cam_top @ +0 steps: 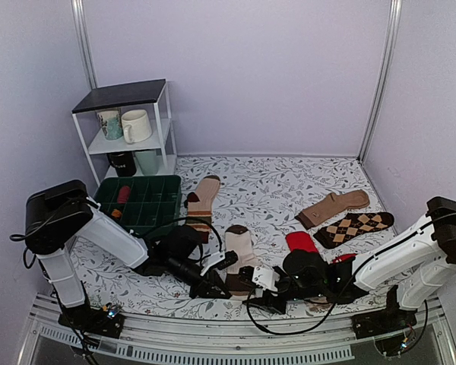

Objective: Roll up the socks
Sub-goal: Roll a pair of socks at the center of the board.

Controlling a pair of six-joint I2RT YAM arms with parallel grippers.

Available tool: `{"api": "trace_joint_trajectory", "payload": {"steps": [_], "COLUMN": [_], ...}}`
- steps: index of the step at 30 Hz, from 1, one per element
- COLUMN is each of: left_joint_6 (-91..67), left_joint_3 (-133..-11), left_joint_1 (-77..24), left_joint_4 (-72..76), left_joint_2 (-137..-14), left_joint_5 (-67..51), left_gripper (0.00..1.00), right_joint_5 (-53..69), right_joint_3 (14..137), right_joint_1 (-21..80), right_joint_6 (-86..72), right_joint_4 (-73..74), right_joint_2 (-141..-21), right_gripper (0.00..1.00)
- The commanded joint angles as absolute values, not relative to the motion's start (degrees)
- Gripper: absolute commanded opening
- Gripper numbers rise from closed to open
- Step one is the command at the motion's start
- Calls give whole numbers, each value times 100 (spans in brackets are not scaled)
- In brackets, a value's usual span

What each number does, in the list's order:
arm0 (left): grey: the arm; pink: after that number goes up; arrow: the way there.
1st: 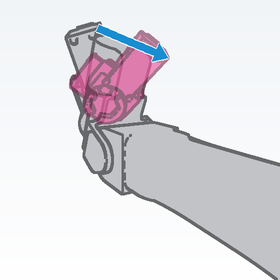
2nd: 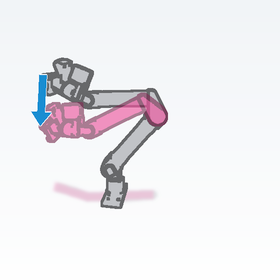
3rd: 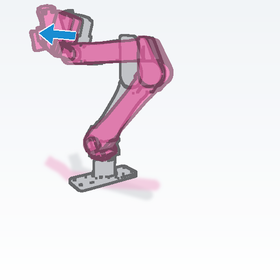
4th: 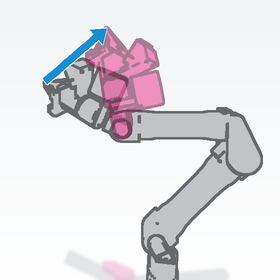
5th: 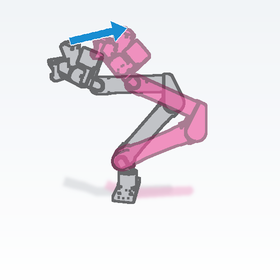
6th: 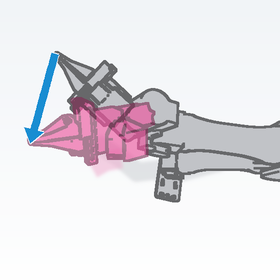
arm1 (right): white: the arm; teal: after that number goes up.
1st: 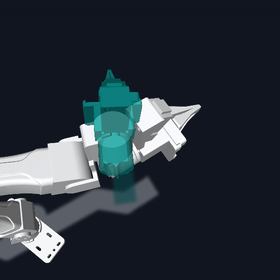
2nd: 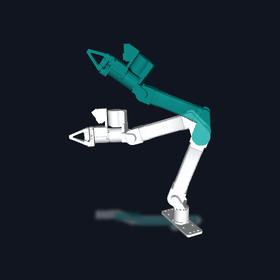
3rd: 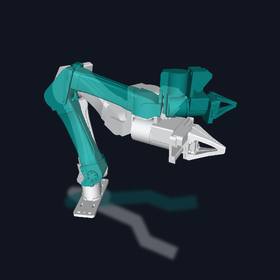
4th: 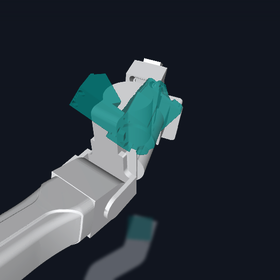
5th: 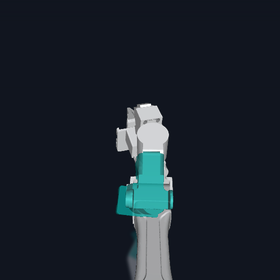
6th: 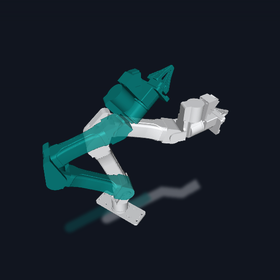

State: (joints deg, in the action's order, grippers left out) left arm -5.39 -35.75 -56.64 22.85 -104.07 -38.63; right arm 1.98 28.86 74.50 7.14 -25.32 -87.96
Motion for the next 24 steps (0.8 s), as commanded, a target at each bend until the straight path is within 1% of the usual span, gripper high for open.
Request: {"api": "trace_joint_trajectory", "payload": {"steps": [1, 6, 10, 14, 20, 24], "left_joint_6": [-565, -562, -545, -545, -530, -527], "left_joint_3": [-3437, -3454, -3471, -3489, -3541, -3532], "left_joint_1": [-5609, -5594, -5595, -5597, -5598, -5598], "left_joint_4": [1504, 1500, 1503, 1511, 1511, 1596], "left_joint_2": [-10696, -10715, -10738, -10756, -10785, -10643], "left_joint_5": [-3732, -3720, -3708, -3700, -3691, -3441], "left_gripper": [0, 0, 0, 0, 0, 0], "right_joint_5": [332, 492, 595, 557, 381, 364], "right_joint_3": [3049, 3018, 3035, 3069, 3150, 3177], "right_joint_1": [7513, 7523, 7524, 7524, 7525, 7484], "right_joint_6": [867, 617, 466, 342, 150, -68], "right_joint_4": [-2530, -2491, -2509, -2489, -2370, -2204], "right_joint_2": [-8974, -9093, -9221, -9431, -9694, -9774], "right_gripper": [48, 42, 35, 33, 17, 11]}}
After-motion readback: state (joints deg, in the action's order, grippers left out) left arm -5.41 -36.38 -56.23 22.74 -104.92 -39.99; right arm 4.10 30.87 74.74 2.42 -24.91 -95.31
